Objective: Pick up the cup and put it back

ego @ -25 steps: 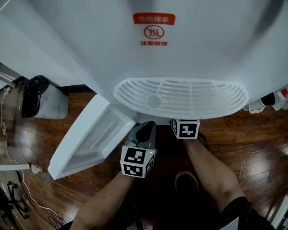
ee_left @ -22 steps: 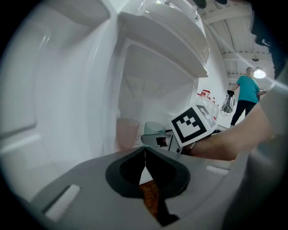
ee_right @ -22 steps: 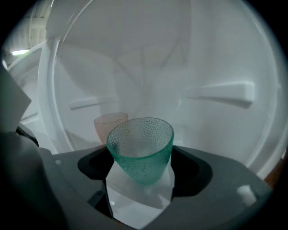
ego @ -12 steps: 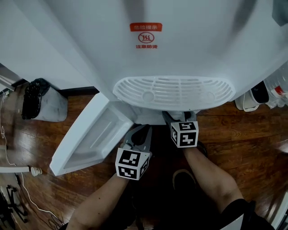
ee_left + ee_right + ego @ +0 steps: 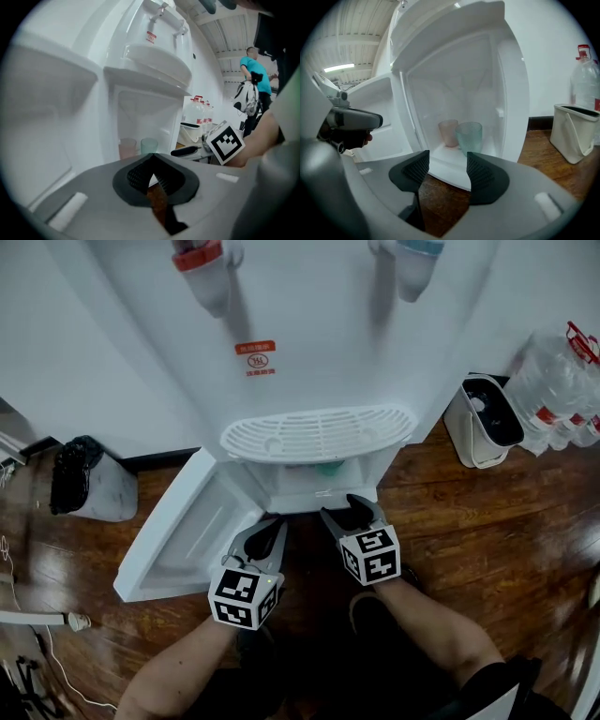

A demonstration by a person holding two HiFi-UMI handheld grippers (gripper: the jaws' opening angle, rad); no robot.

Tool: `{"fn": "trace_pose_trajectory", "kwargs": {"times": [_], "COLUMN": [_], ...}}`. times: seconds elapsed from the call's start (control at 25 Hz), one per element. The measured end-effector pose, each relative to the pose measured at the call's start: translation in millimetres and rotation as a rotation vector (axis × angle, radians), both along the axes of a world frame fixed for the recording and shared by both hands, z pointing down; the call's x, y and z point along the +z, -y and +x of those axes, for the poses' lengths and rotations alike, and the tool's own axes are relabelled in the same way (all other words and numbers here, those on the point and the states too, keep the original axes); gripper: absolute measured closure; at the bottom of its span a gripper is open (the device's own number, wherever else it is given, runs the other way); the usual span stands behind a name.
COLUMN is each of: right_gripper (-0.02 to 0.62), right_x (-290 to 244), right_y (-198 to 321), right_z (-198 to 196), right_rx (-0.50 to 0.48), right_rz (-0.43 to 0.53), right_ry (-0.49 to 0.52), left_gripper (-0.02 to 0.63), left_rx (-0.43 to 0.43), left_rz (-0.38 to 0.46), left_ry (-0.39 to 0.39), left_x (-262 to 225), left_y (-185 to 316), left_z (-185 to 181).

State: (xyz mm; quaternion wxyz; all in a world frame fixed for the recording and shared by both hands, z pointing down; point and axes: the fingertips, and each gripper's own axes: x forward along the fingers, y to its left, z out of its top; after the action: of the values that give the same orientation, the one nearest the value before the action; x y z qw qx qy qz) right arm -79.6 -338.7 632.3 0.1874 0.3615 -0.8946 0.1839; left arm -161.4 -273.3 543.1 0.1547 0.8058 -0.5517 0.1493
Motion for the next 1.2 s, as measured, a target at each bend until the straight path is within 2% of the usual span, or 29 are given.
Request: {"fn": "trace_pose_trajectory", "kwargs": {"times": [0.12,0.24,0.36,0.64,0.88,1.04,1.2], "right_gripper": [0.373,0.419,0.474,0.54,0.563,0.569,0.582], "right_x": [-19,-43,-78,-171,-238,-290,-343], "right_y": [-14,-29,-40,-66,-95,-106,-113], "right_z": [2,2,4,10,9,9,6], "right_rx": [-0.023,-0.06,-0.097,-0.204,-0.295,-0.339,-0.379], "right_rz": [0.003,0.013,0.045,0.155,0.209,0.25,0.284], "right_ry": [0.021,0.043,0.054,0.084,0.102,0.119,0.161], "left_gripper": [0.594,0.588,0.582,0.58,0.568,0.551,0.497], "left_rx": [0.001,0.047,0.075,0.118,0.075,0.04,-0.009], "left_rz": [0.009,0.018,0.031,0.16,0.231,0.288,0.302], "left_ry": [-0.016,0.003,-0.019,0.036,-0.013,-0.004,0.005], "left_x": [-17,-37,-69,-159,-227,-266,-288], "left_y": [-8,-19,-28,-51,-72,-85,-96], "left_z": [5,13,18,14,11,14,13]}}
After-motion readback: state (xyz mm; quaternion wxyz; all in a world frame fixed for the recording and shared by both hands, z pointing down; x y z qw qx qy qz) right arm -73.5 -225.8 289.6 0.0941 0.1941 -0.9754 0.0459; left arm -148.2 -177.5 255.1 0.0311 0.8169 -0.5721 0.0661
